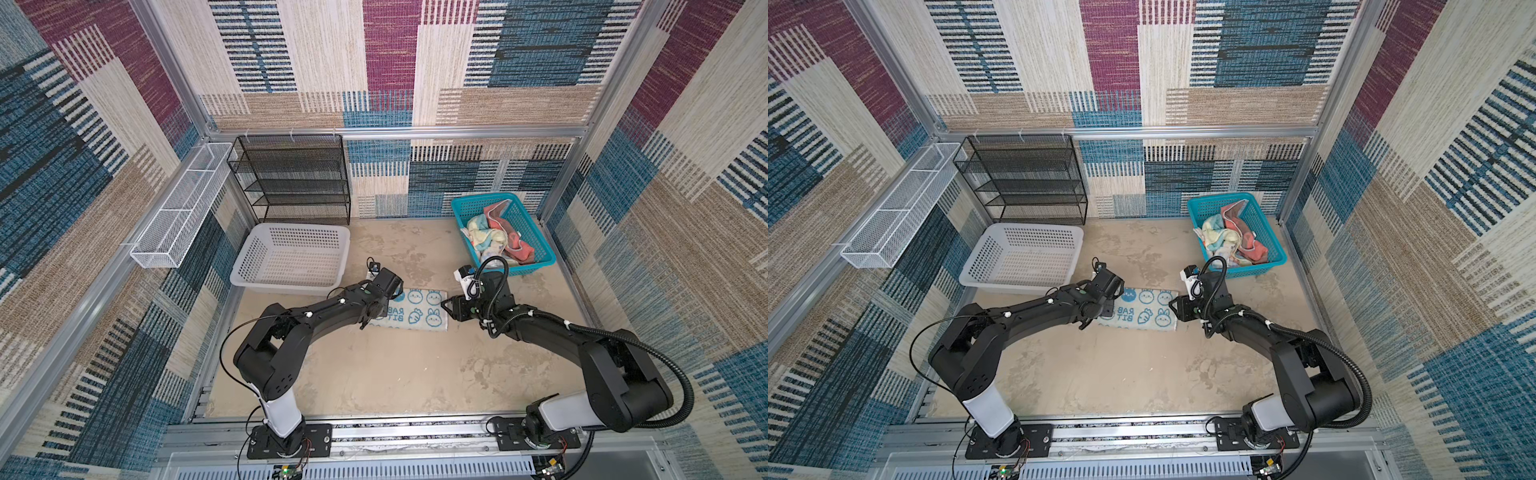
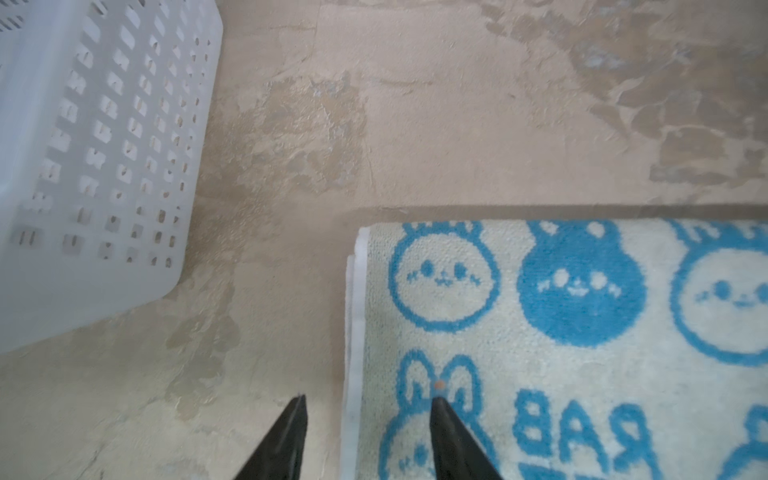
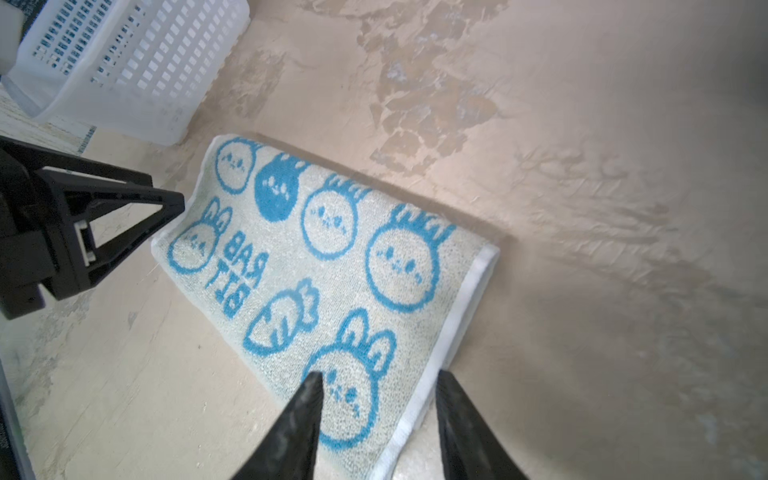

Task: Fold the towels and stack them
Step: 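Open both grippers to release the folded edge, then pinch the strip's end with the left gripper while the right gripper hovers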

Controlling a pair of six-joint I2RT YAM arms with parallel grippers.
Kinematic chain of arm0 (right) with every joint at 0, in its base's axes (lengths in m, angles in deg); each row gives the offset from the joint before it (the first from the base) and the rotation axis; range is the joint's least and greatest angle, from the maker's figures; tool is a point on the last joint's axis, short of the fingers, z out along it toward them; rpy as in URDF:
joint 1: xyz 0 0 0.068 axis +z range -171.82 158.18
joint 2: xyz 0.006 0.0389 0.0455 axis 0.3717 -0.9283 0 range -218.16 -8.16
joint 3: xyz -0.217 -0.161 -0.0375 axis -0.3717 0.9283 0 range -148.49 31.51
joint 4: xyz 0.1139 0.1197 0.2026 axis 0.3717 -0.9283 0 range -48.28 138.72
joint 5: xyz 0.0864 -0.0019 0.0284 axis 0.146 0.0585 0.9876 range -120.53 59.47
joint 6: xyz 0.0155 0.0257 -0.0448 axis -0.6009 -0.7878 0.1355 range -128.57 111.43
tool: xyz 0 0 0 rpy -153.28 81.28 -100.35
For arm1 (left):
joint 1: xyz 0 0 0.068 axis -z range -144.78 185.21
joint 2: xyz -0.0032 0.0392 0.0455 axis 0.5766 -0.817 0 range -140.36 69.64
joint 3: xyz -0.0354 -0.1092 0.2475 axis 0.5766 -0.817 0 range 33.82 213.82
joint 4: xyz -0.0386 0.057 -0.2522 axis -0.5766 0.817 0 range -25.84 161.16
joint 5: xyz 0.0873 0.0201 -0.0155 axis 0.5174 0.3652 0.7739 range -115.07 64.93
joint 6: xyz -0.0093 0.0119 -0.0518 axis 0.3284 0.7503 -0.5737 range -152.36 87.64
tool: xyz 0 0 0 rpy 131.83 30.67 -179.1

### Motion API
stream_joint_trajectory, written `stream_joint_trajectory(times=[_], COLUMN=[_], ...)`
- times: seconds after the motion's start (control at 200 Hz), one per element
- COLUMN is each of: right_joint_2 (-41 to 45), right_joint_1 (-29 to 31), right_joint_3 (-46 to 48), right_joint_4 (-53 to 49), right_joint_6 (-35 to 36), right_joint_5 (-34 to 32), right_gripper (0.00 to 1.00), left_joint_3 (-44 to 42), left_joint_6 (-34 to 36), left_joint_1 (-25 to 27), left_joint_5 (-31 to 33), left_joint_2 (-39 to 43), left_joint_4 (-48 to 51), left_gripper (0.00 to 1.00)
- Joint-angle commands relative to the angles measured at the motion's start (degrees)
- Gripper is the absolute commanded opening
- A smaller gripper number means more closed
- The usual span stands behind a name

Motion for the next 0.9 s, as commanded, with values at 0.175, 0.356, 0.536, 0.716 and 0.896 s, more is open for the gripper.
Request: stream_joint_trajectory(times=[0.175,0.356,0.536,0.716,0.896], right_joint_2=[-4.1,-7.3,-11.2,-13.3,-15.2], right_joint_1=[0.8,1.9,2.2,2.2,2.2], right_joint_3=[-1.2,-2.1,-3.1,-3.3,-3.7], right_joint_4=[3.7,5.3,5.9,6.6,7.3], right_joint_6=[-4.4,-4.6,-4.7,-5.2,-5.7], right_joint_5=[3.9,4.4,4.8,5.1,6.4], right_gripper=[0.46,0.46,0.46,0.46,0.45], left_joint_3=[3.5,0.8,-1.4,-1.6,-4.5], left_joint_6=[-1.5,-2.5,-1.8,-2.0,-4.0], left_joint_1=[-2.3,-5.3,-7.2,-7.4,-7.3], left_joint_5=[-8.3,-11.9,-16.0,-20.5,-24.3], left_joint_2=[-4.0,-3.1,-3.0,-6.0,-6.6], left_joint_4=[3.1,0.5,-3.4,-5.1,-8.5], left_gripper=[0.56,0.66,0.75,0.66,0.56])
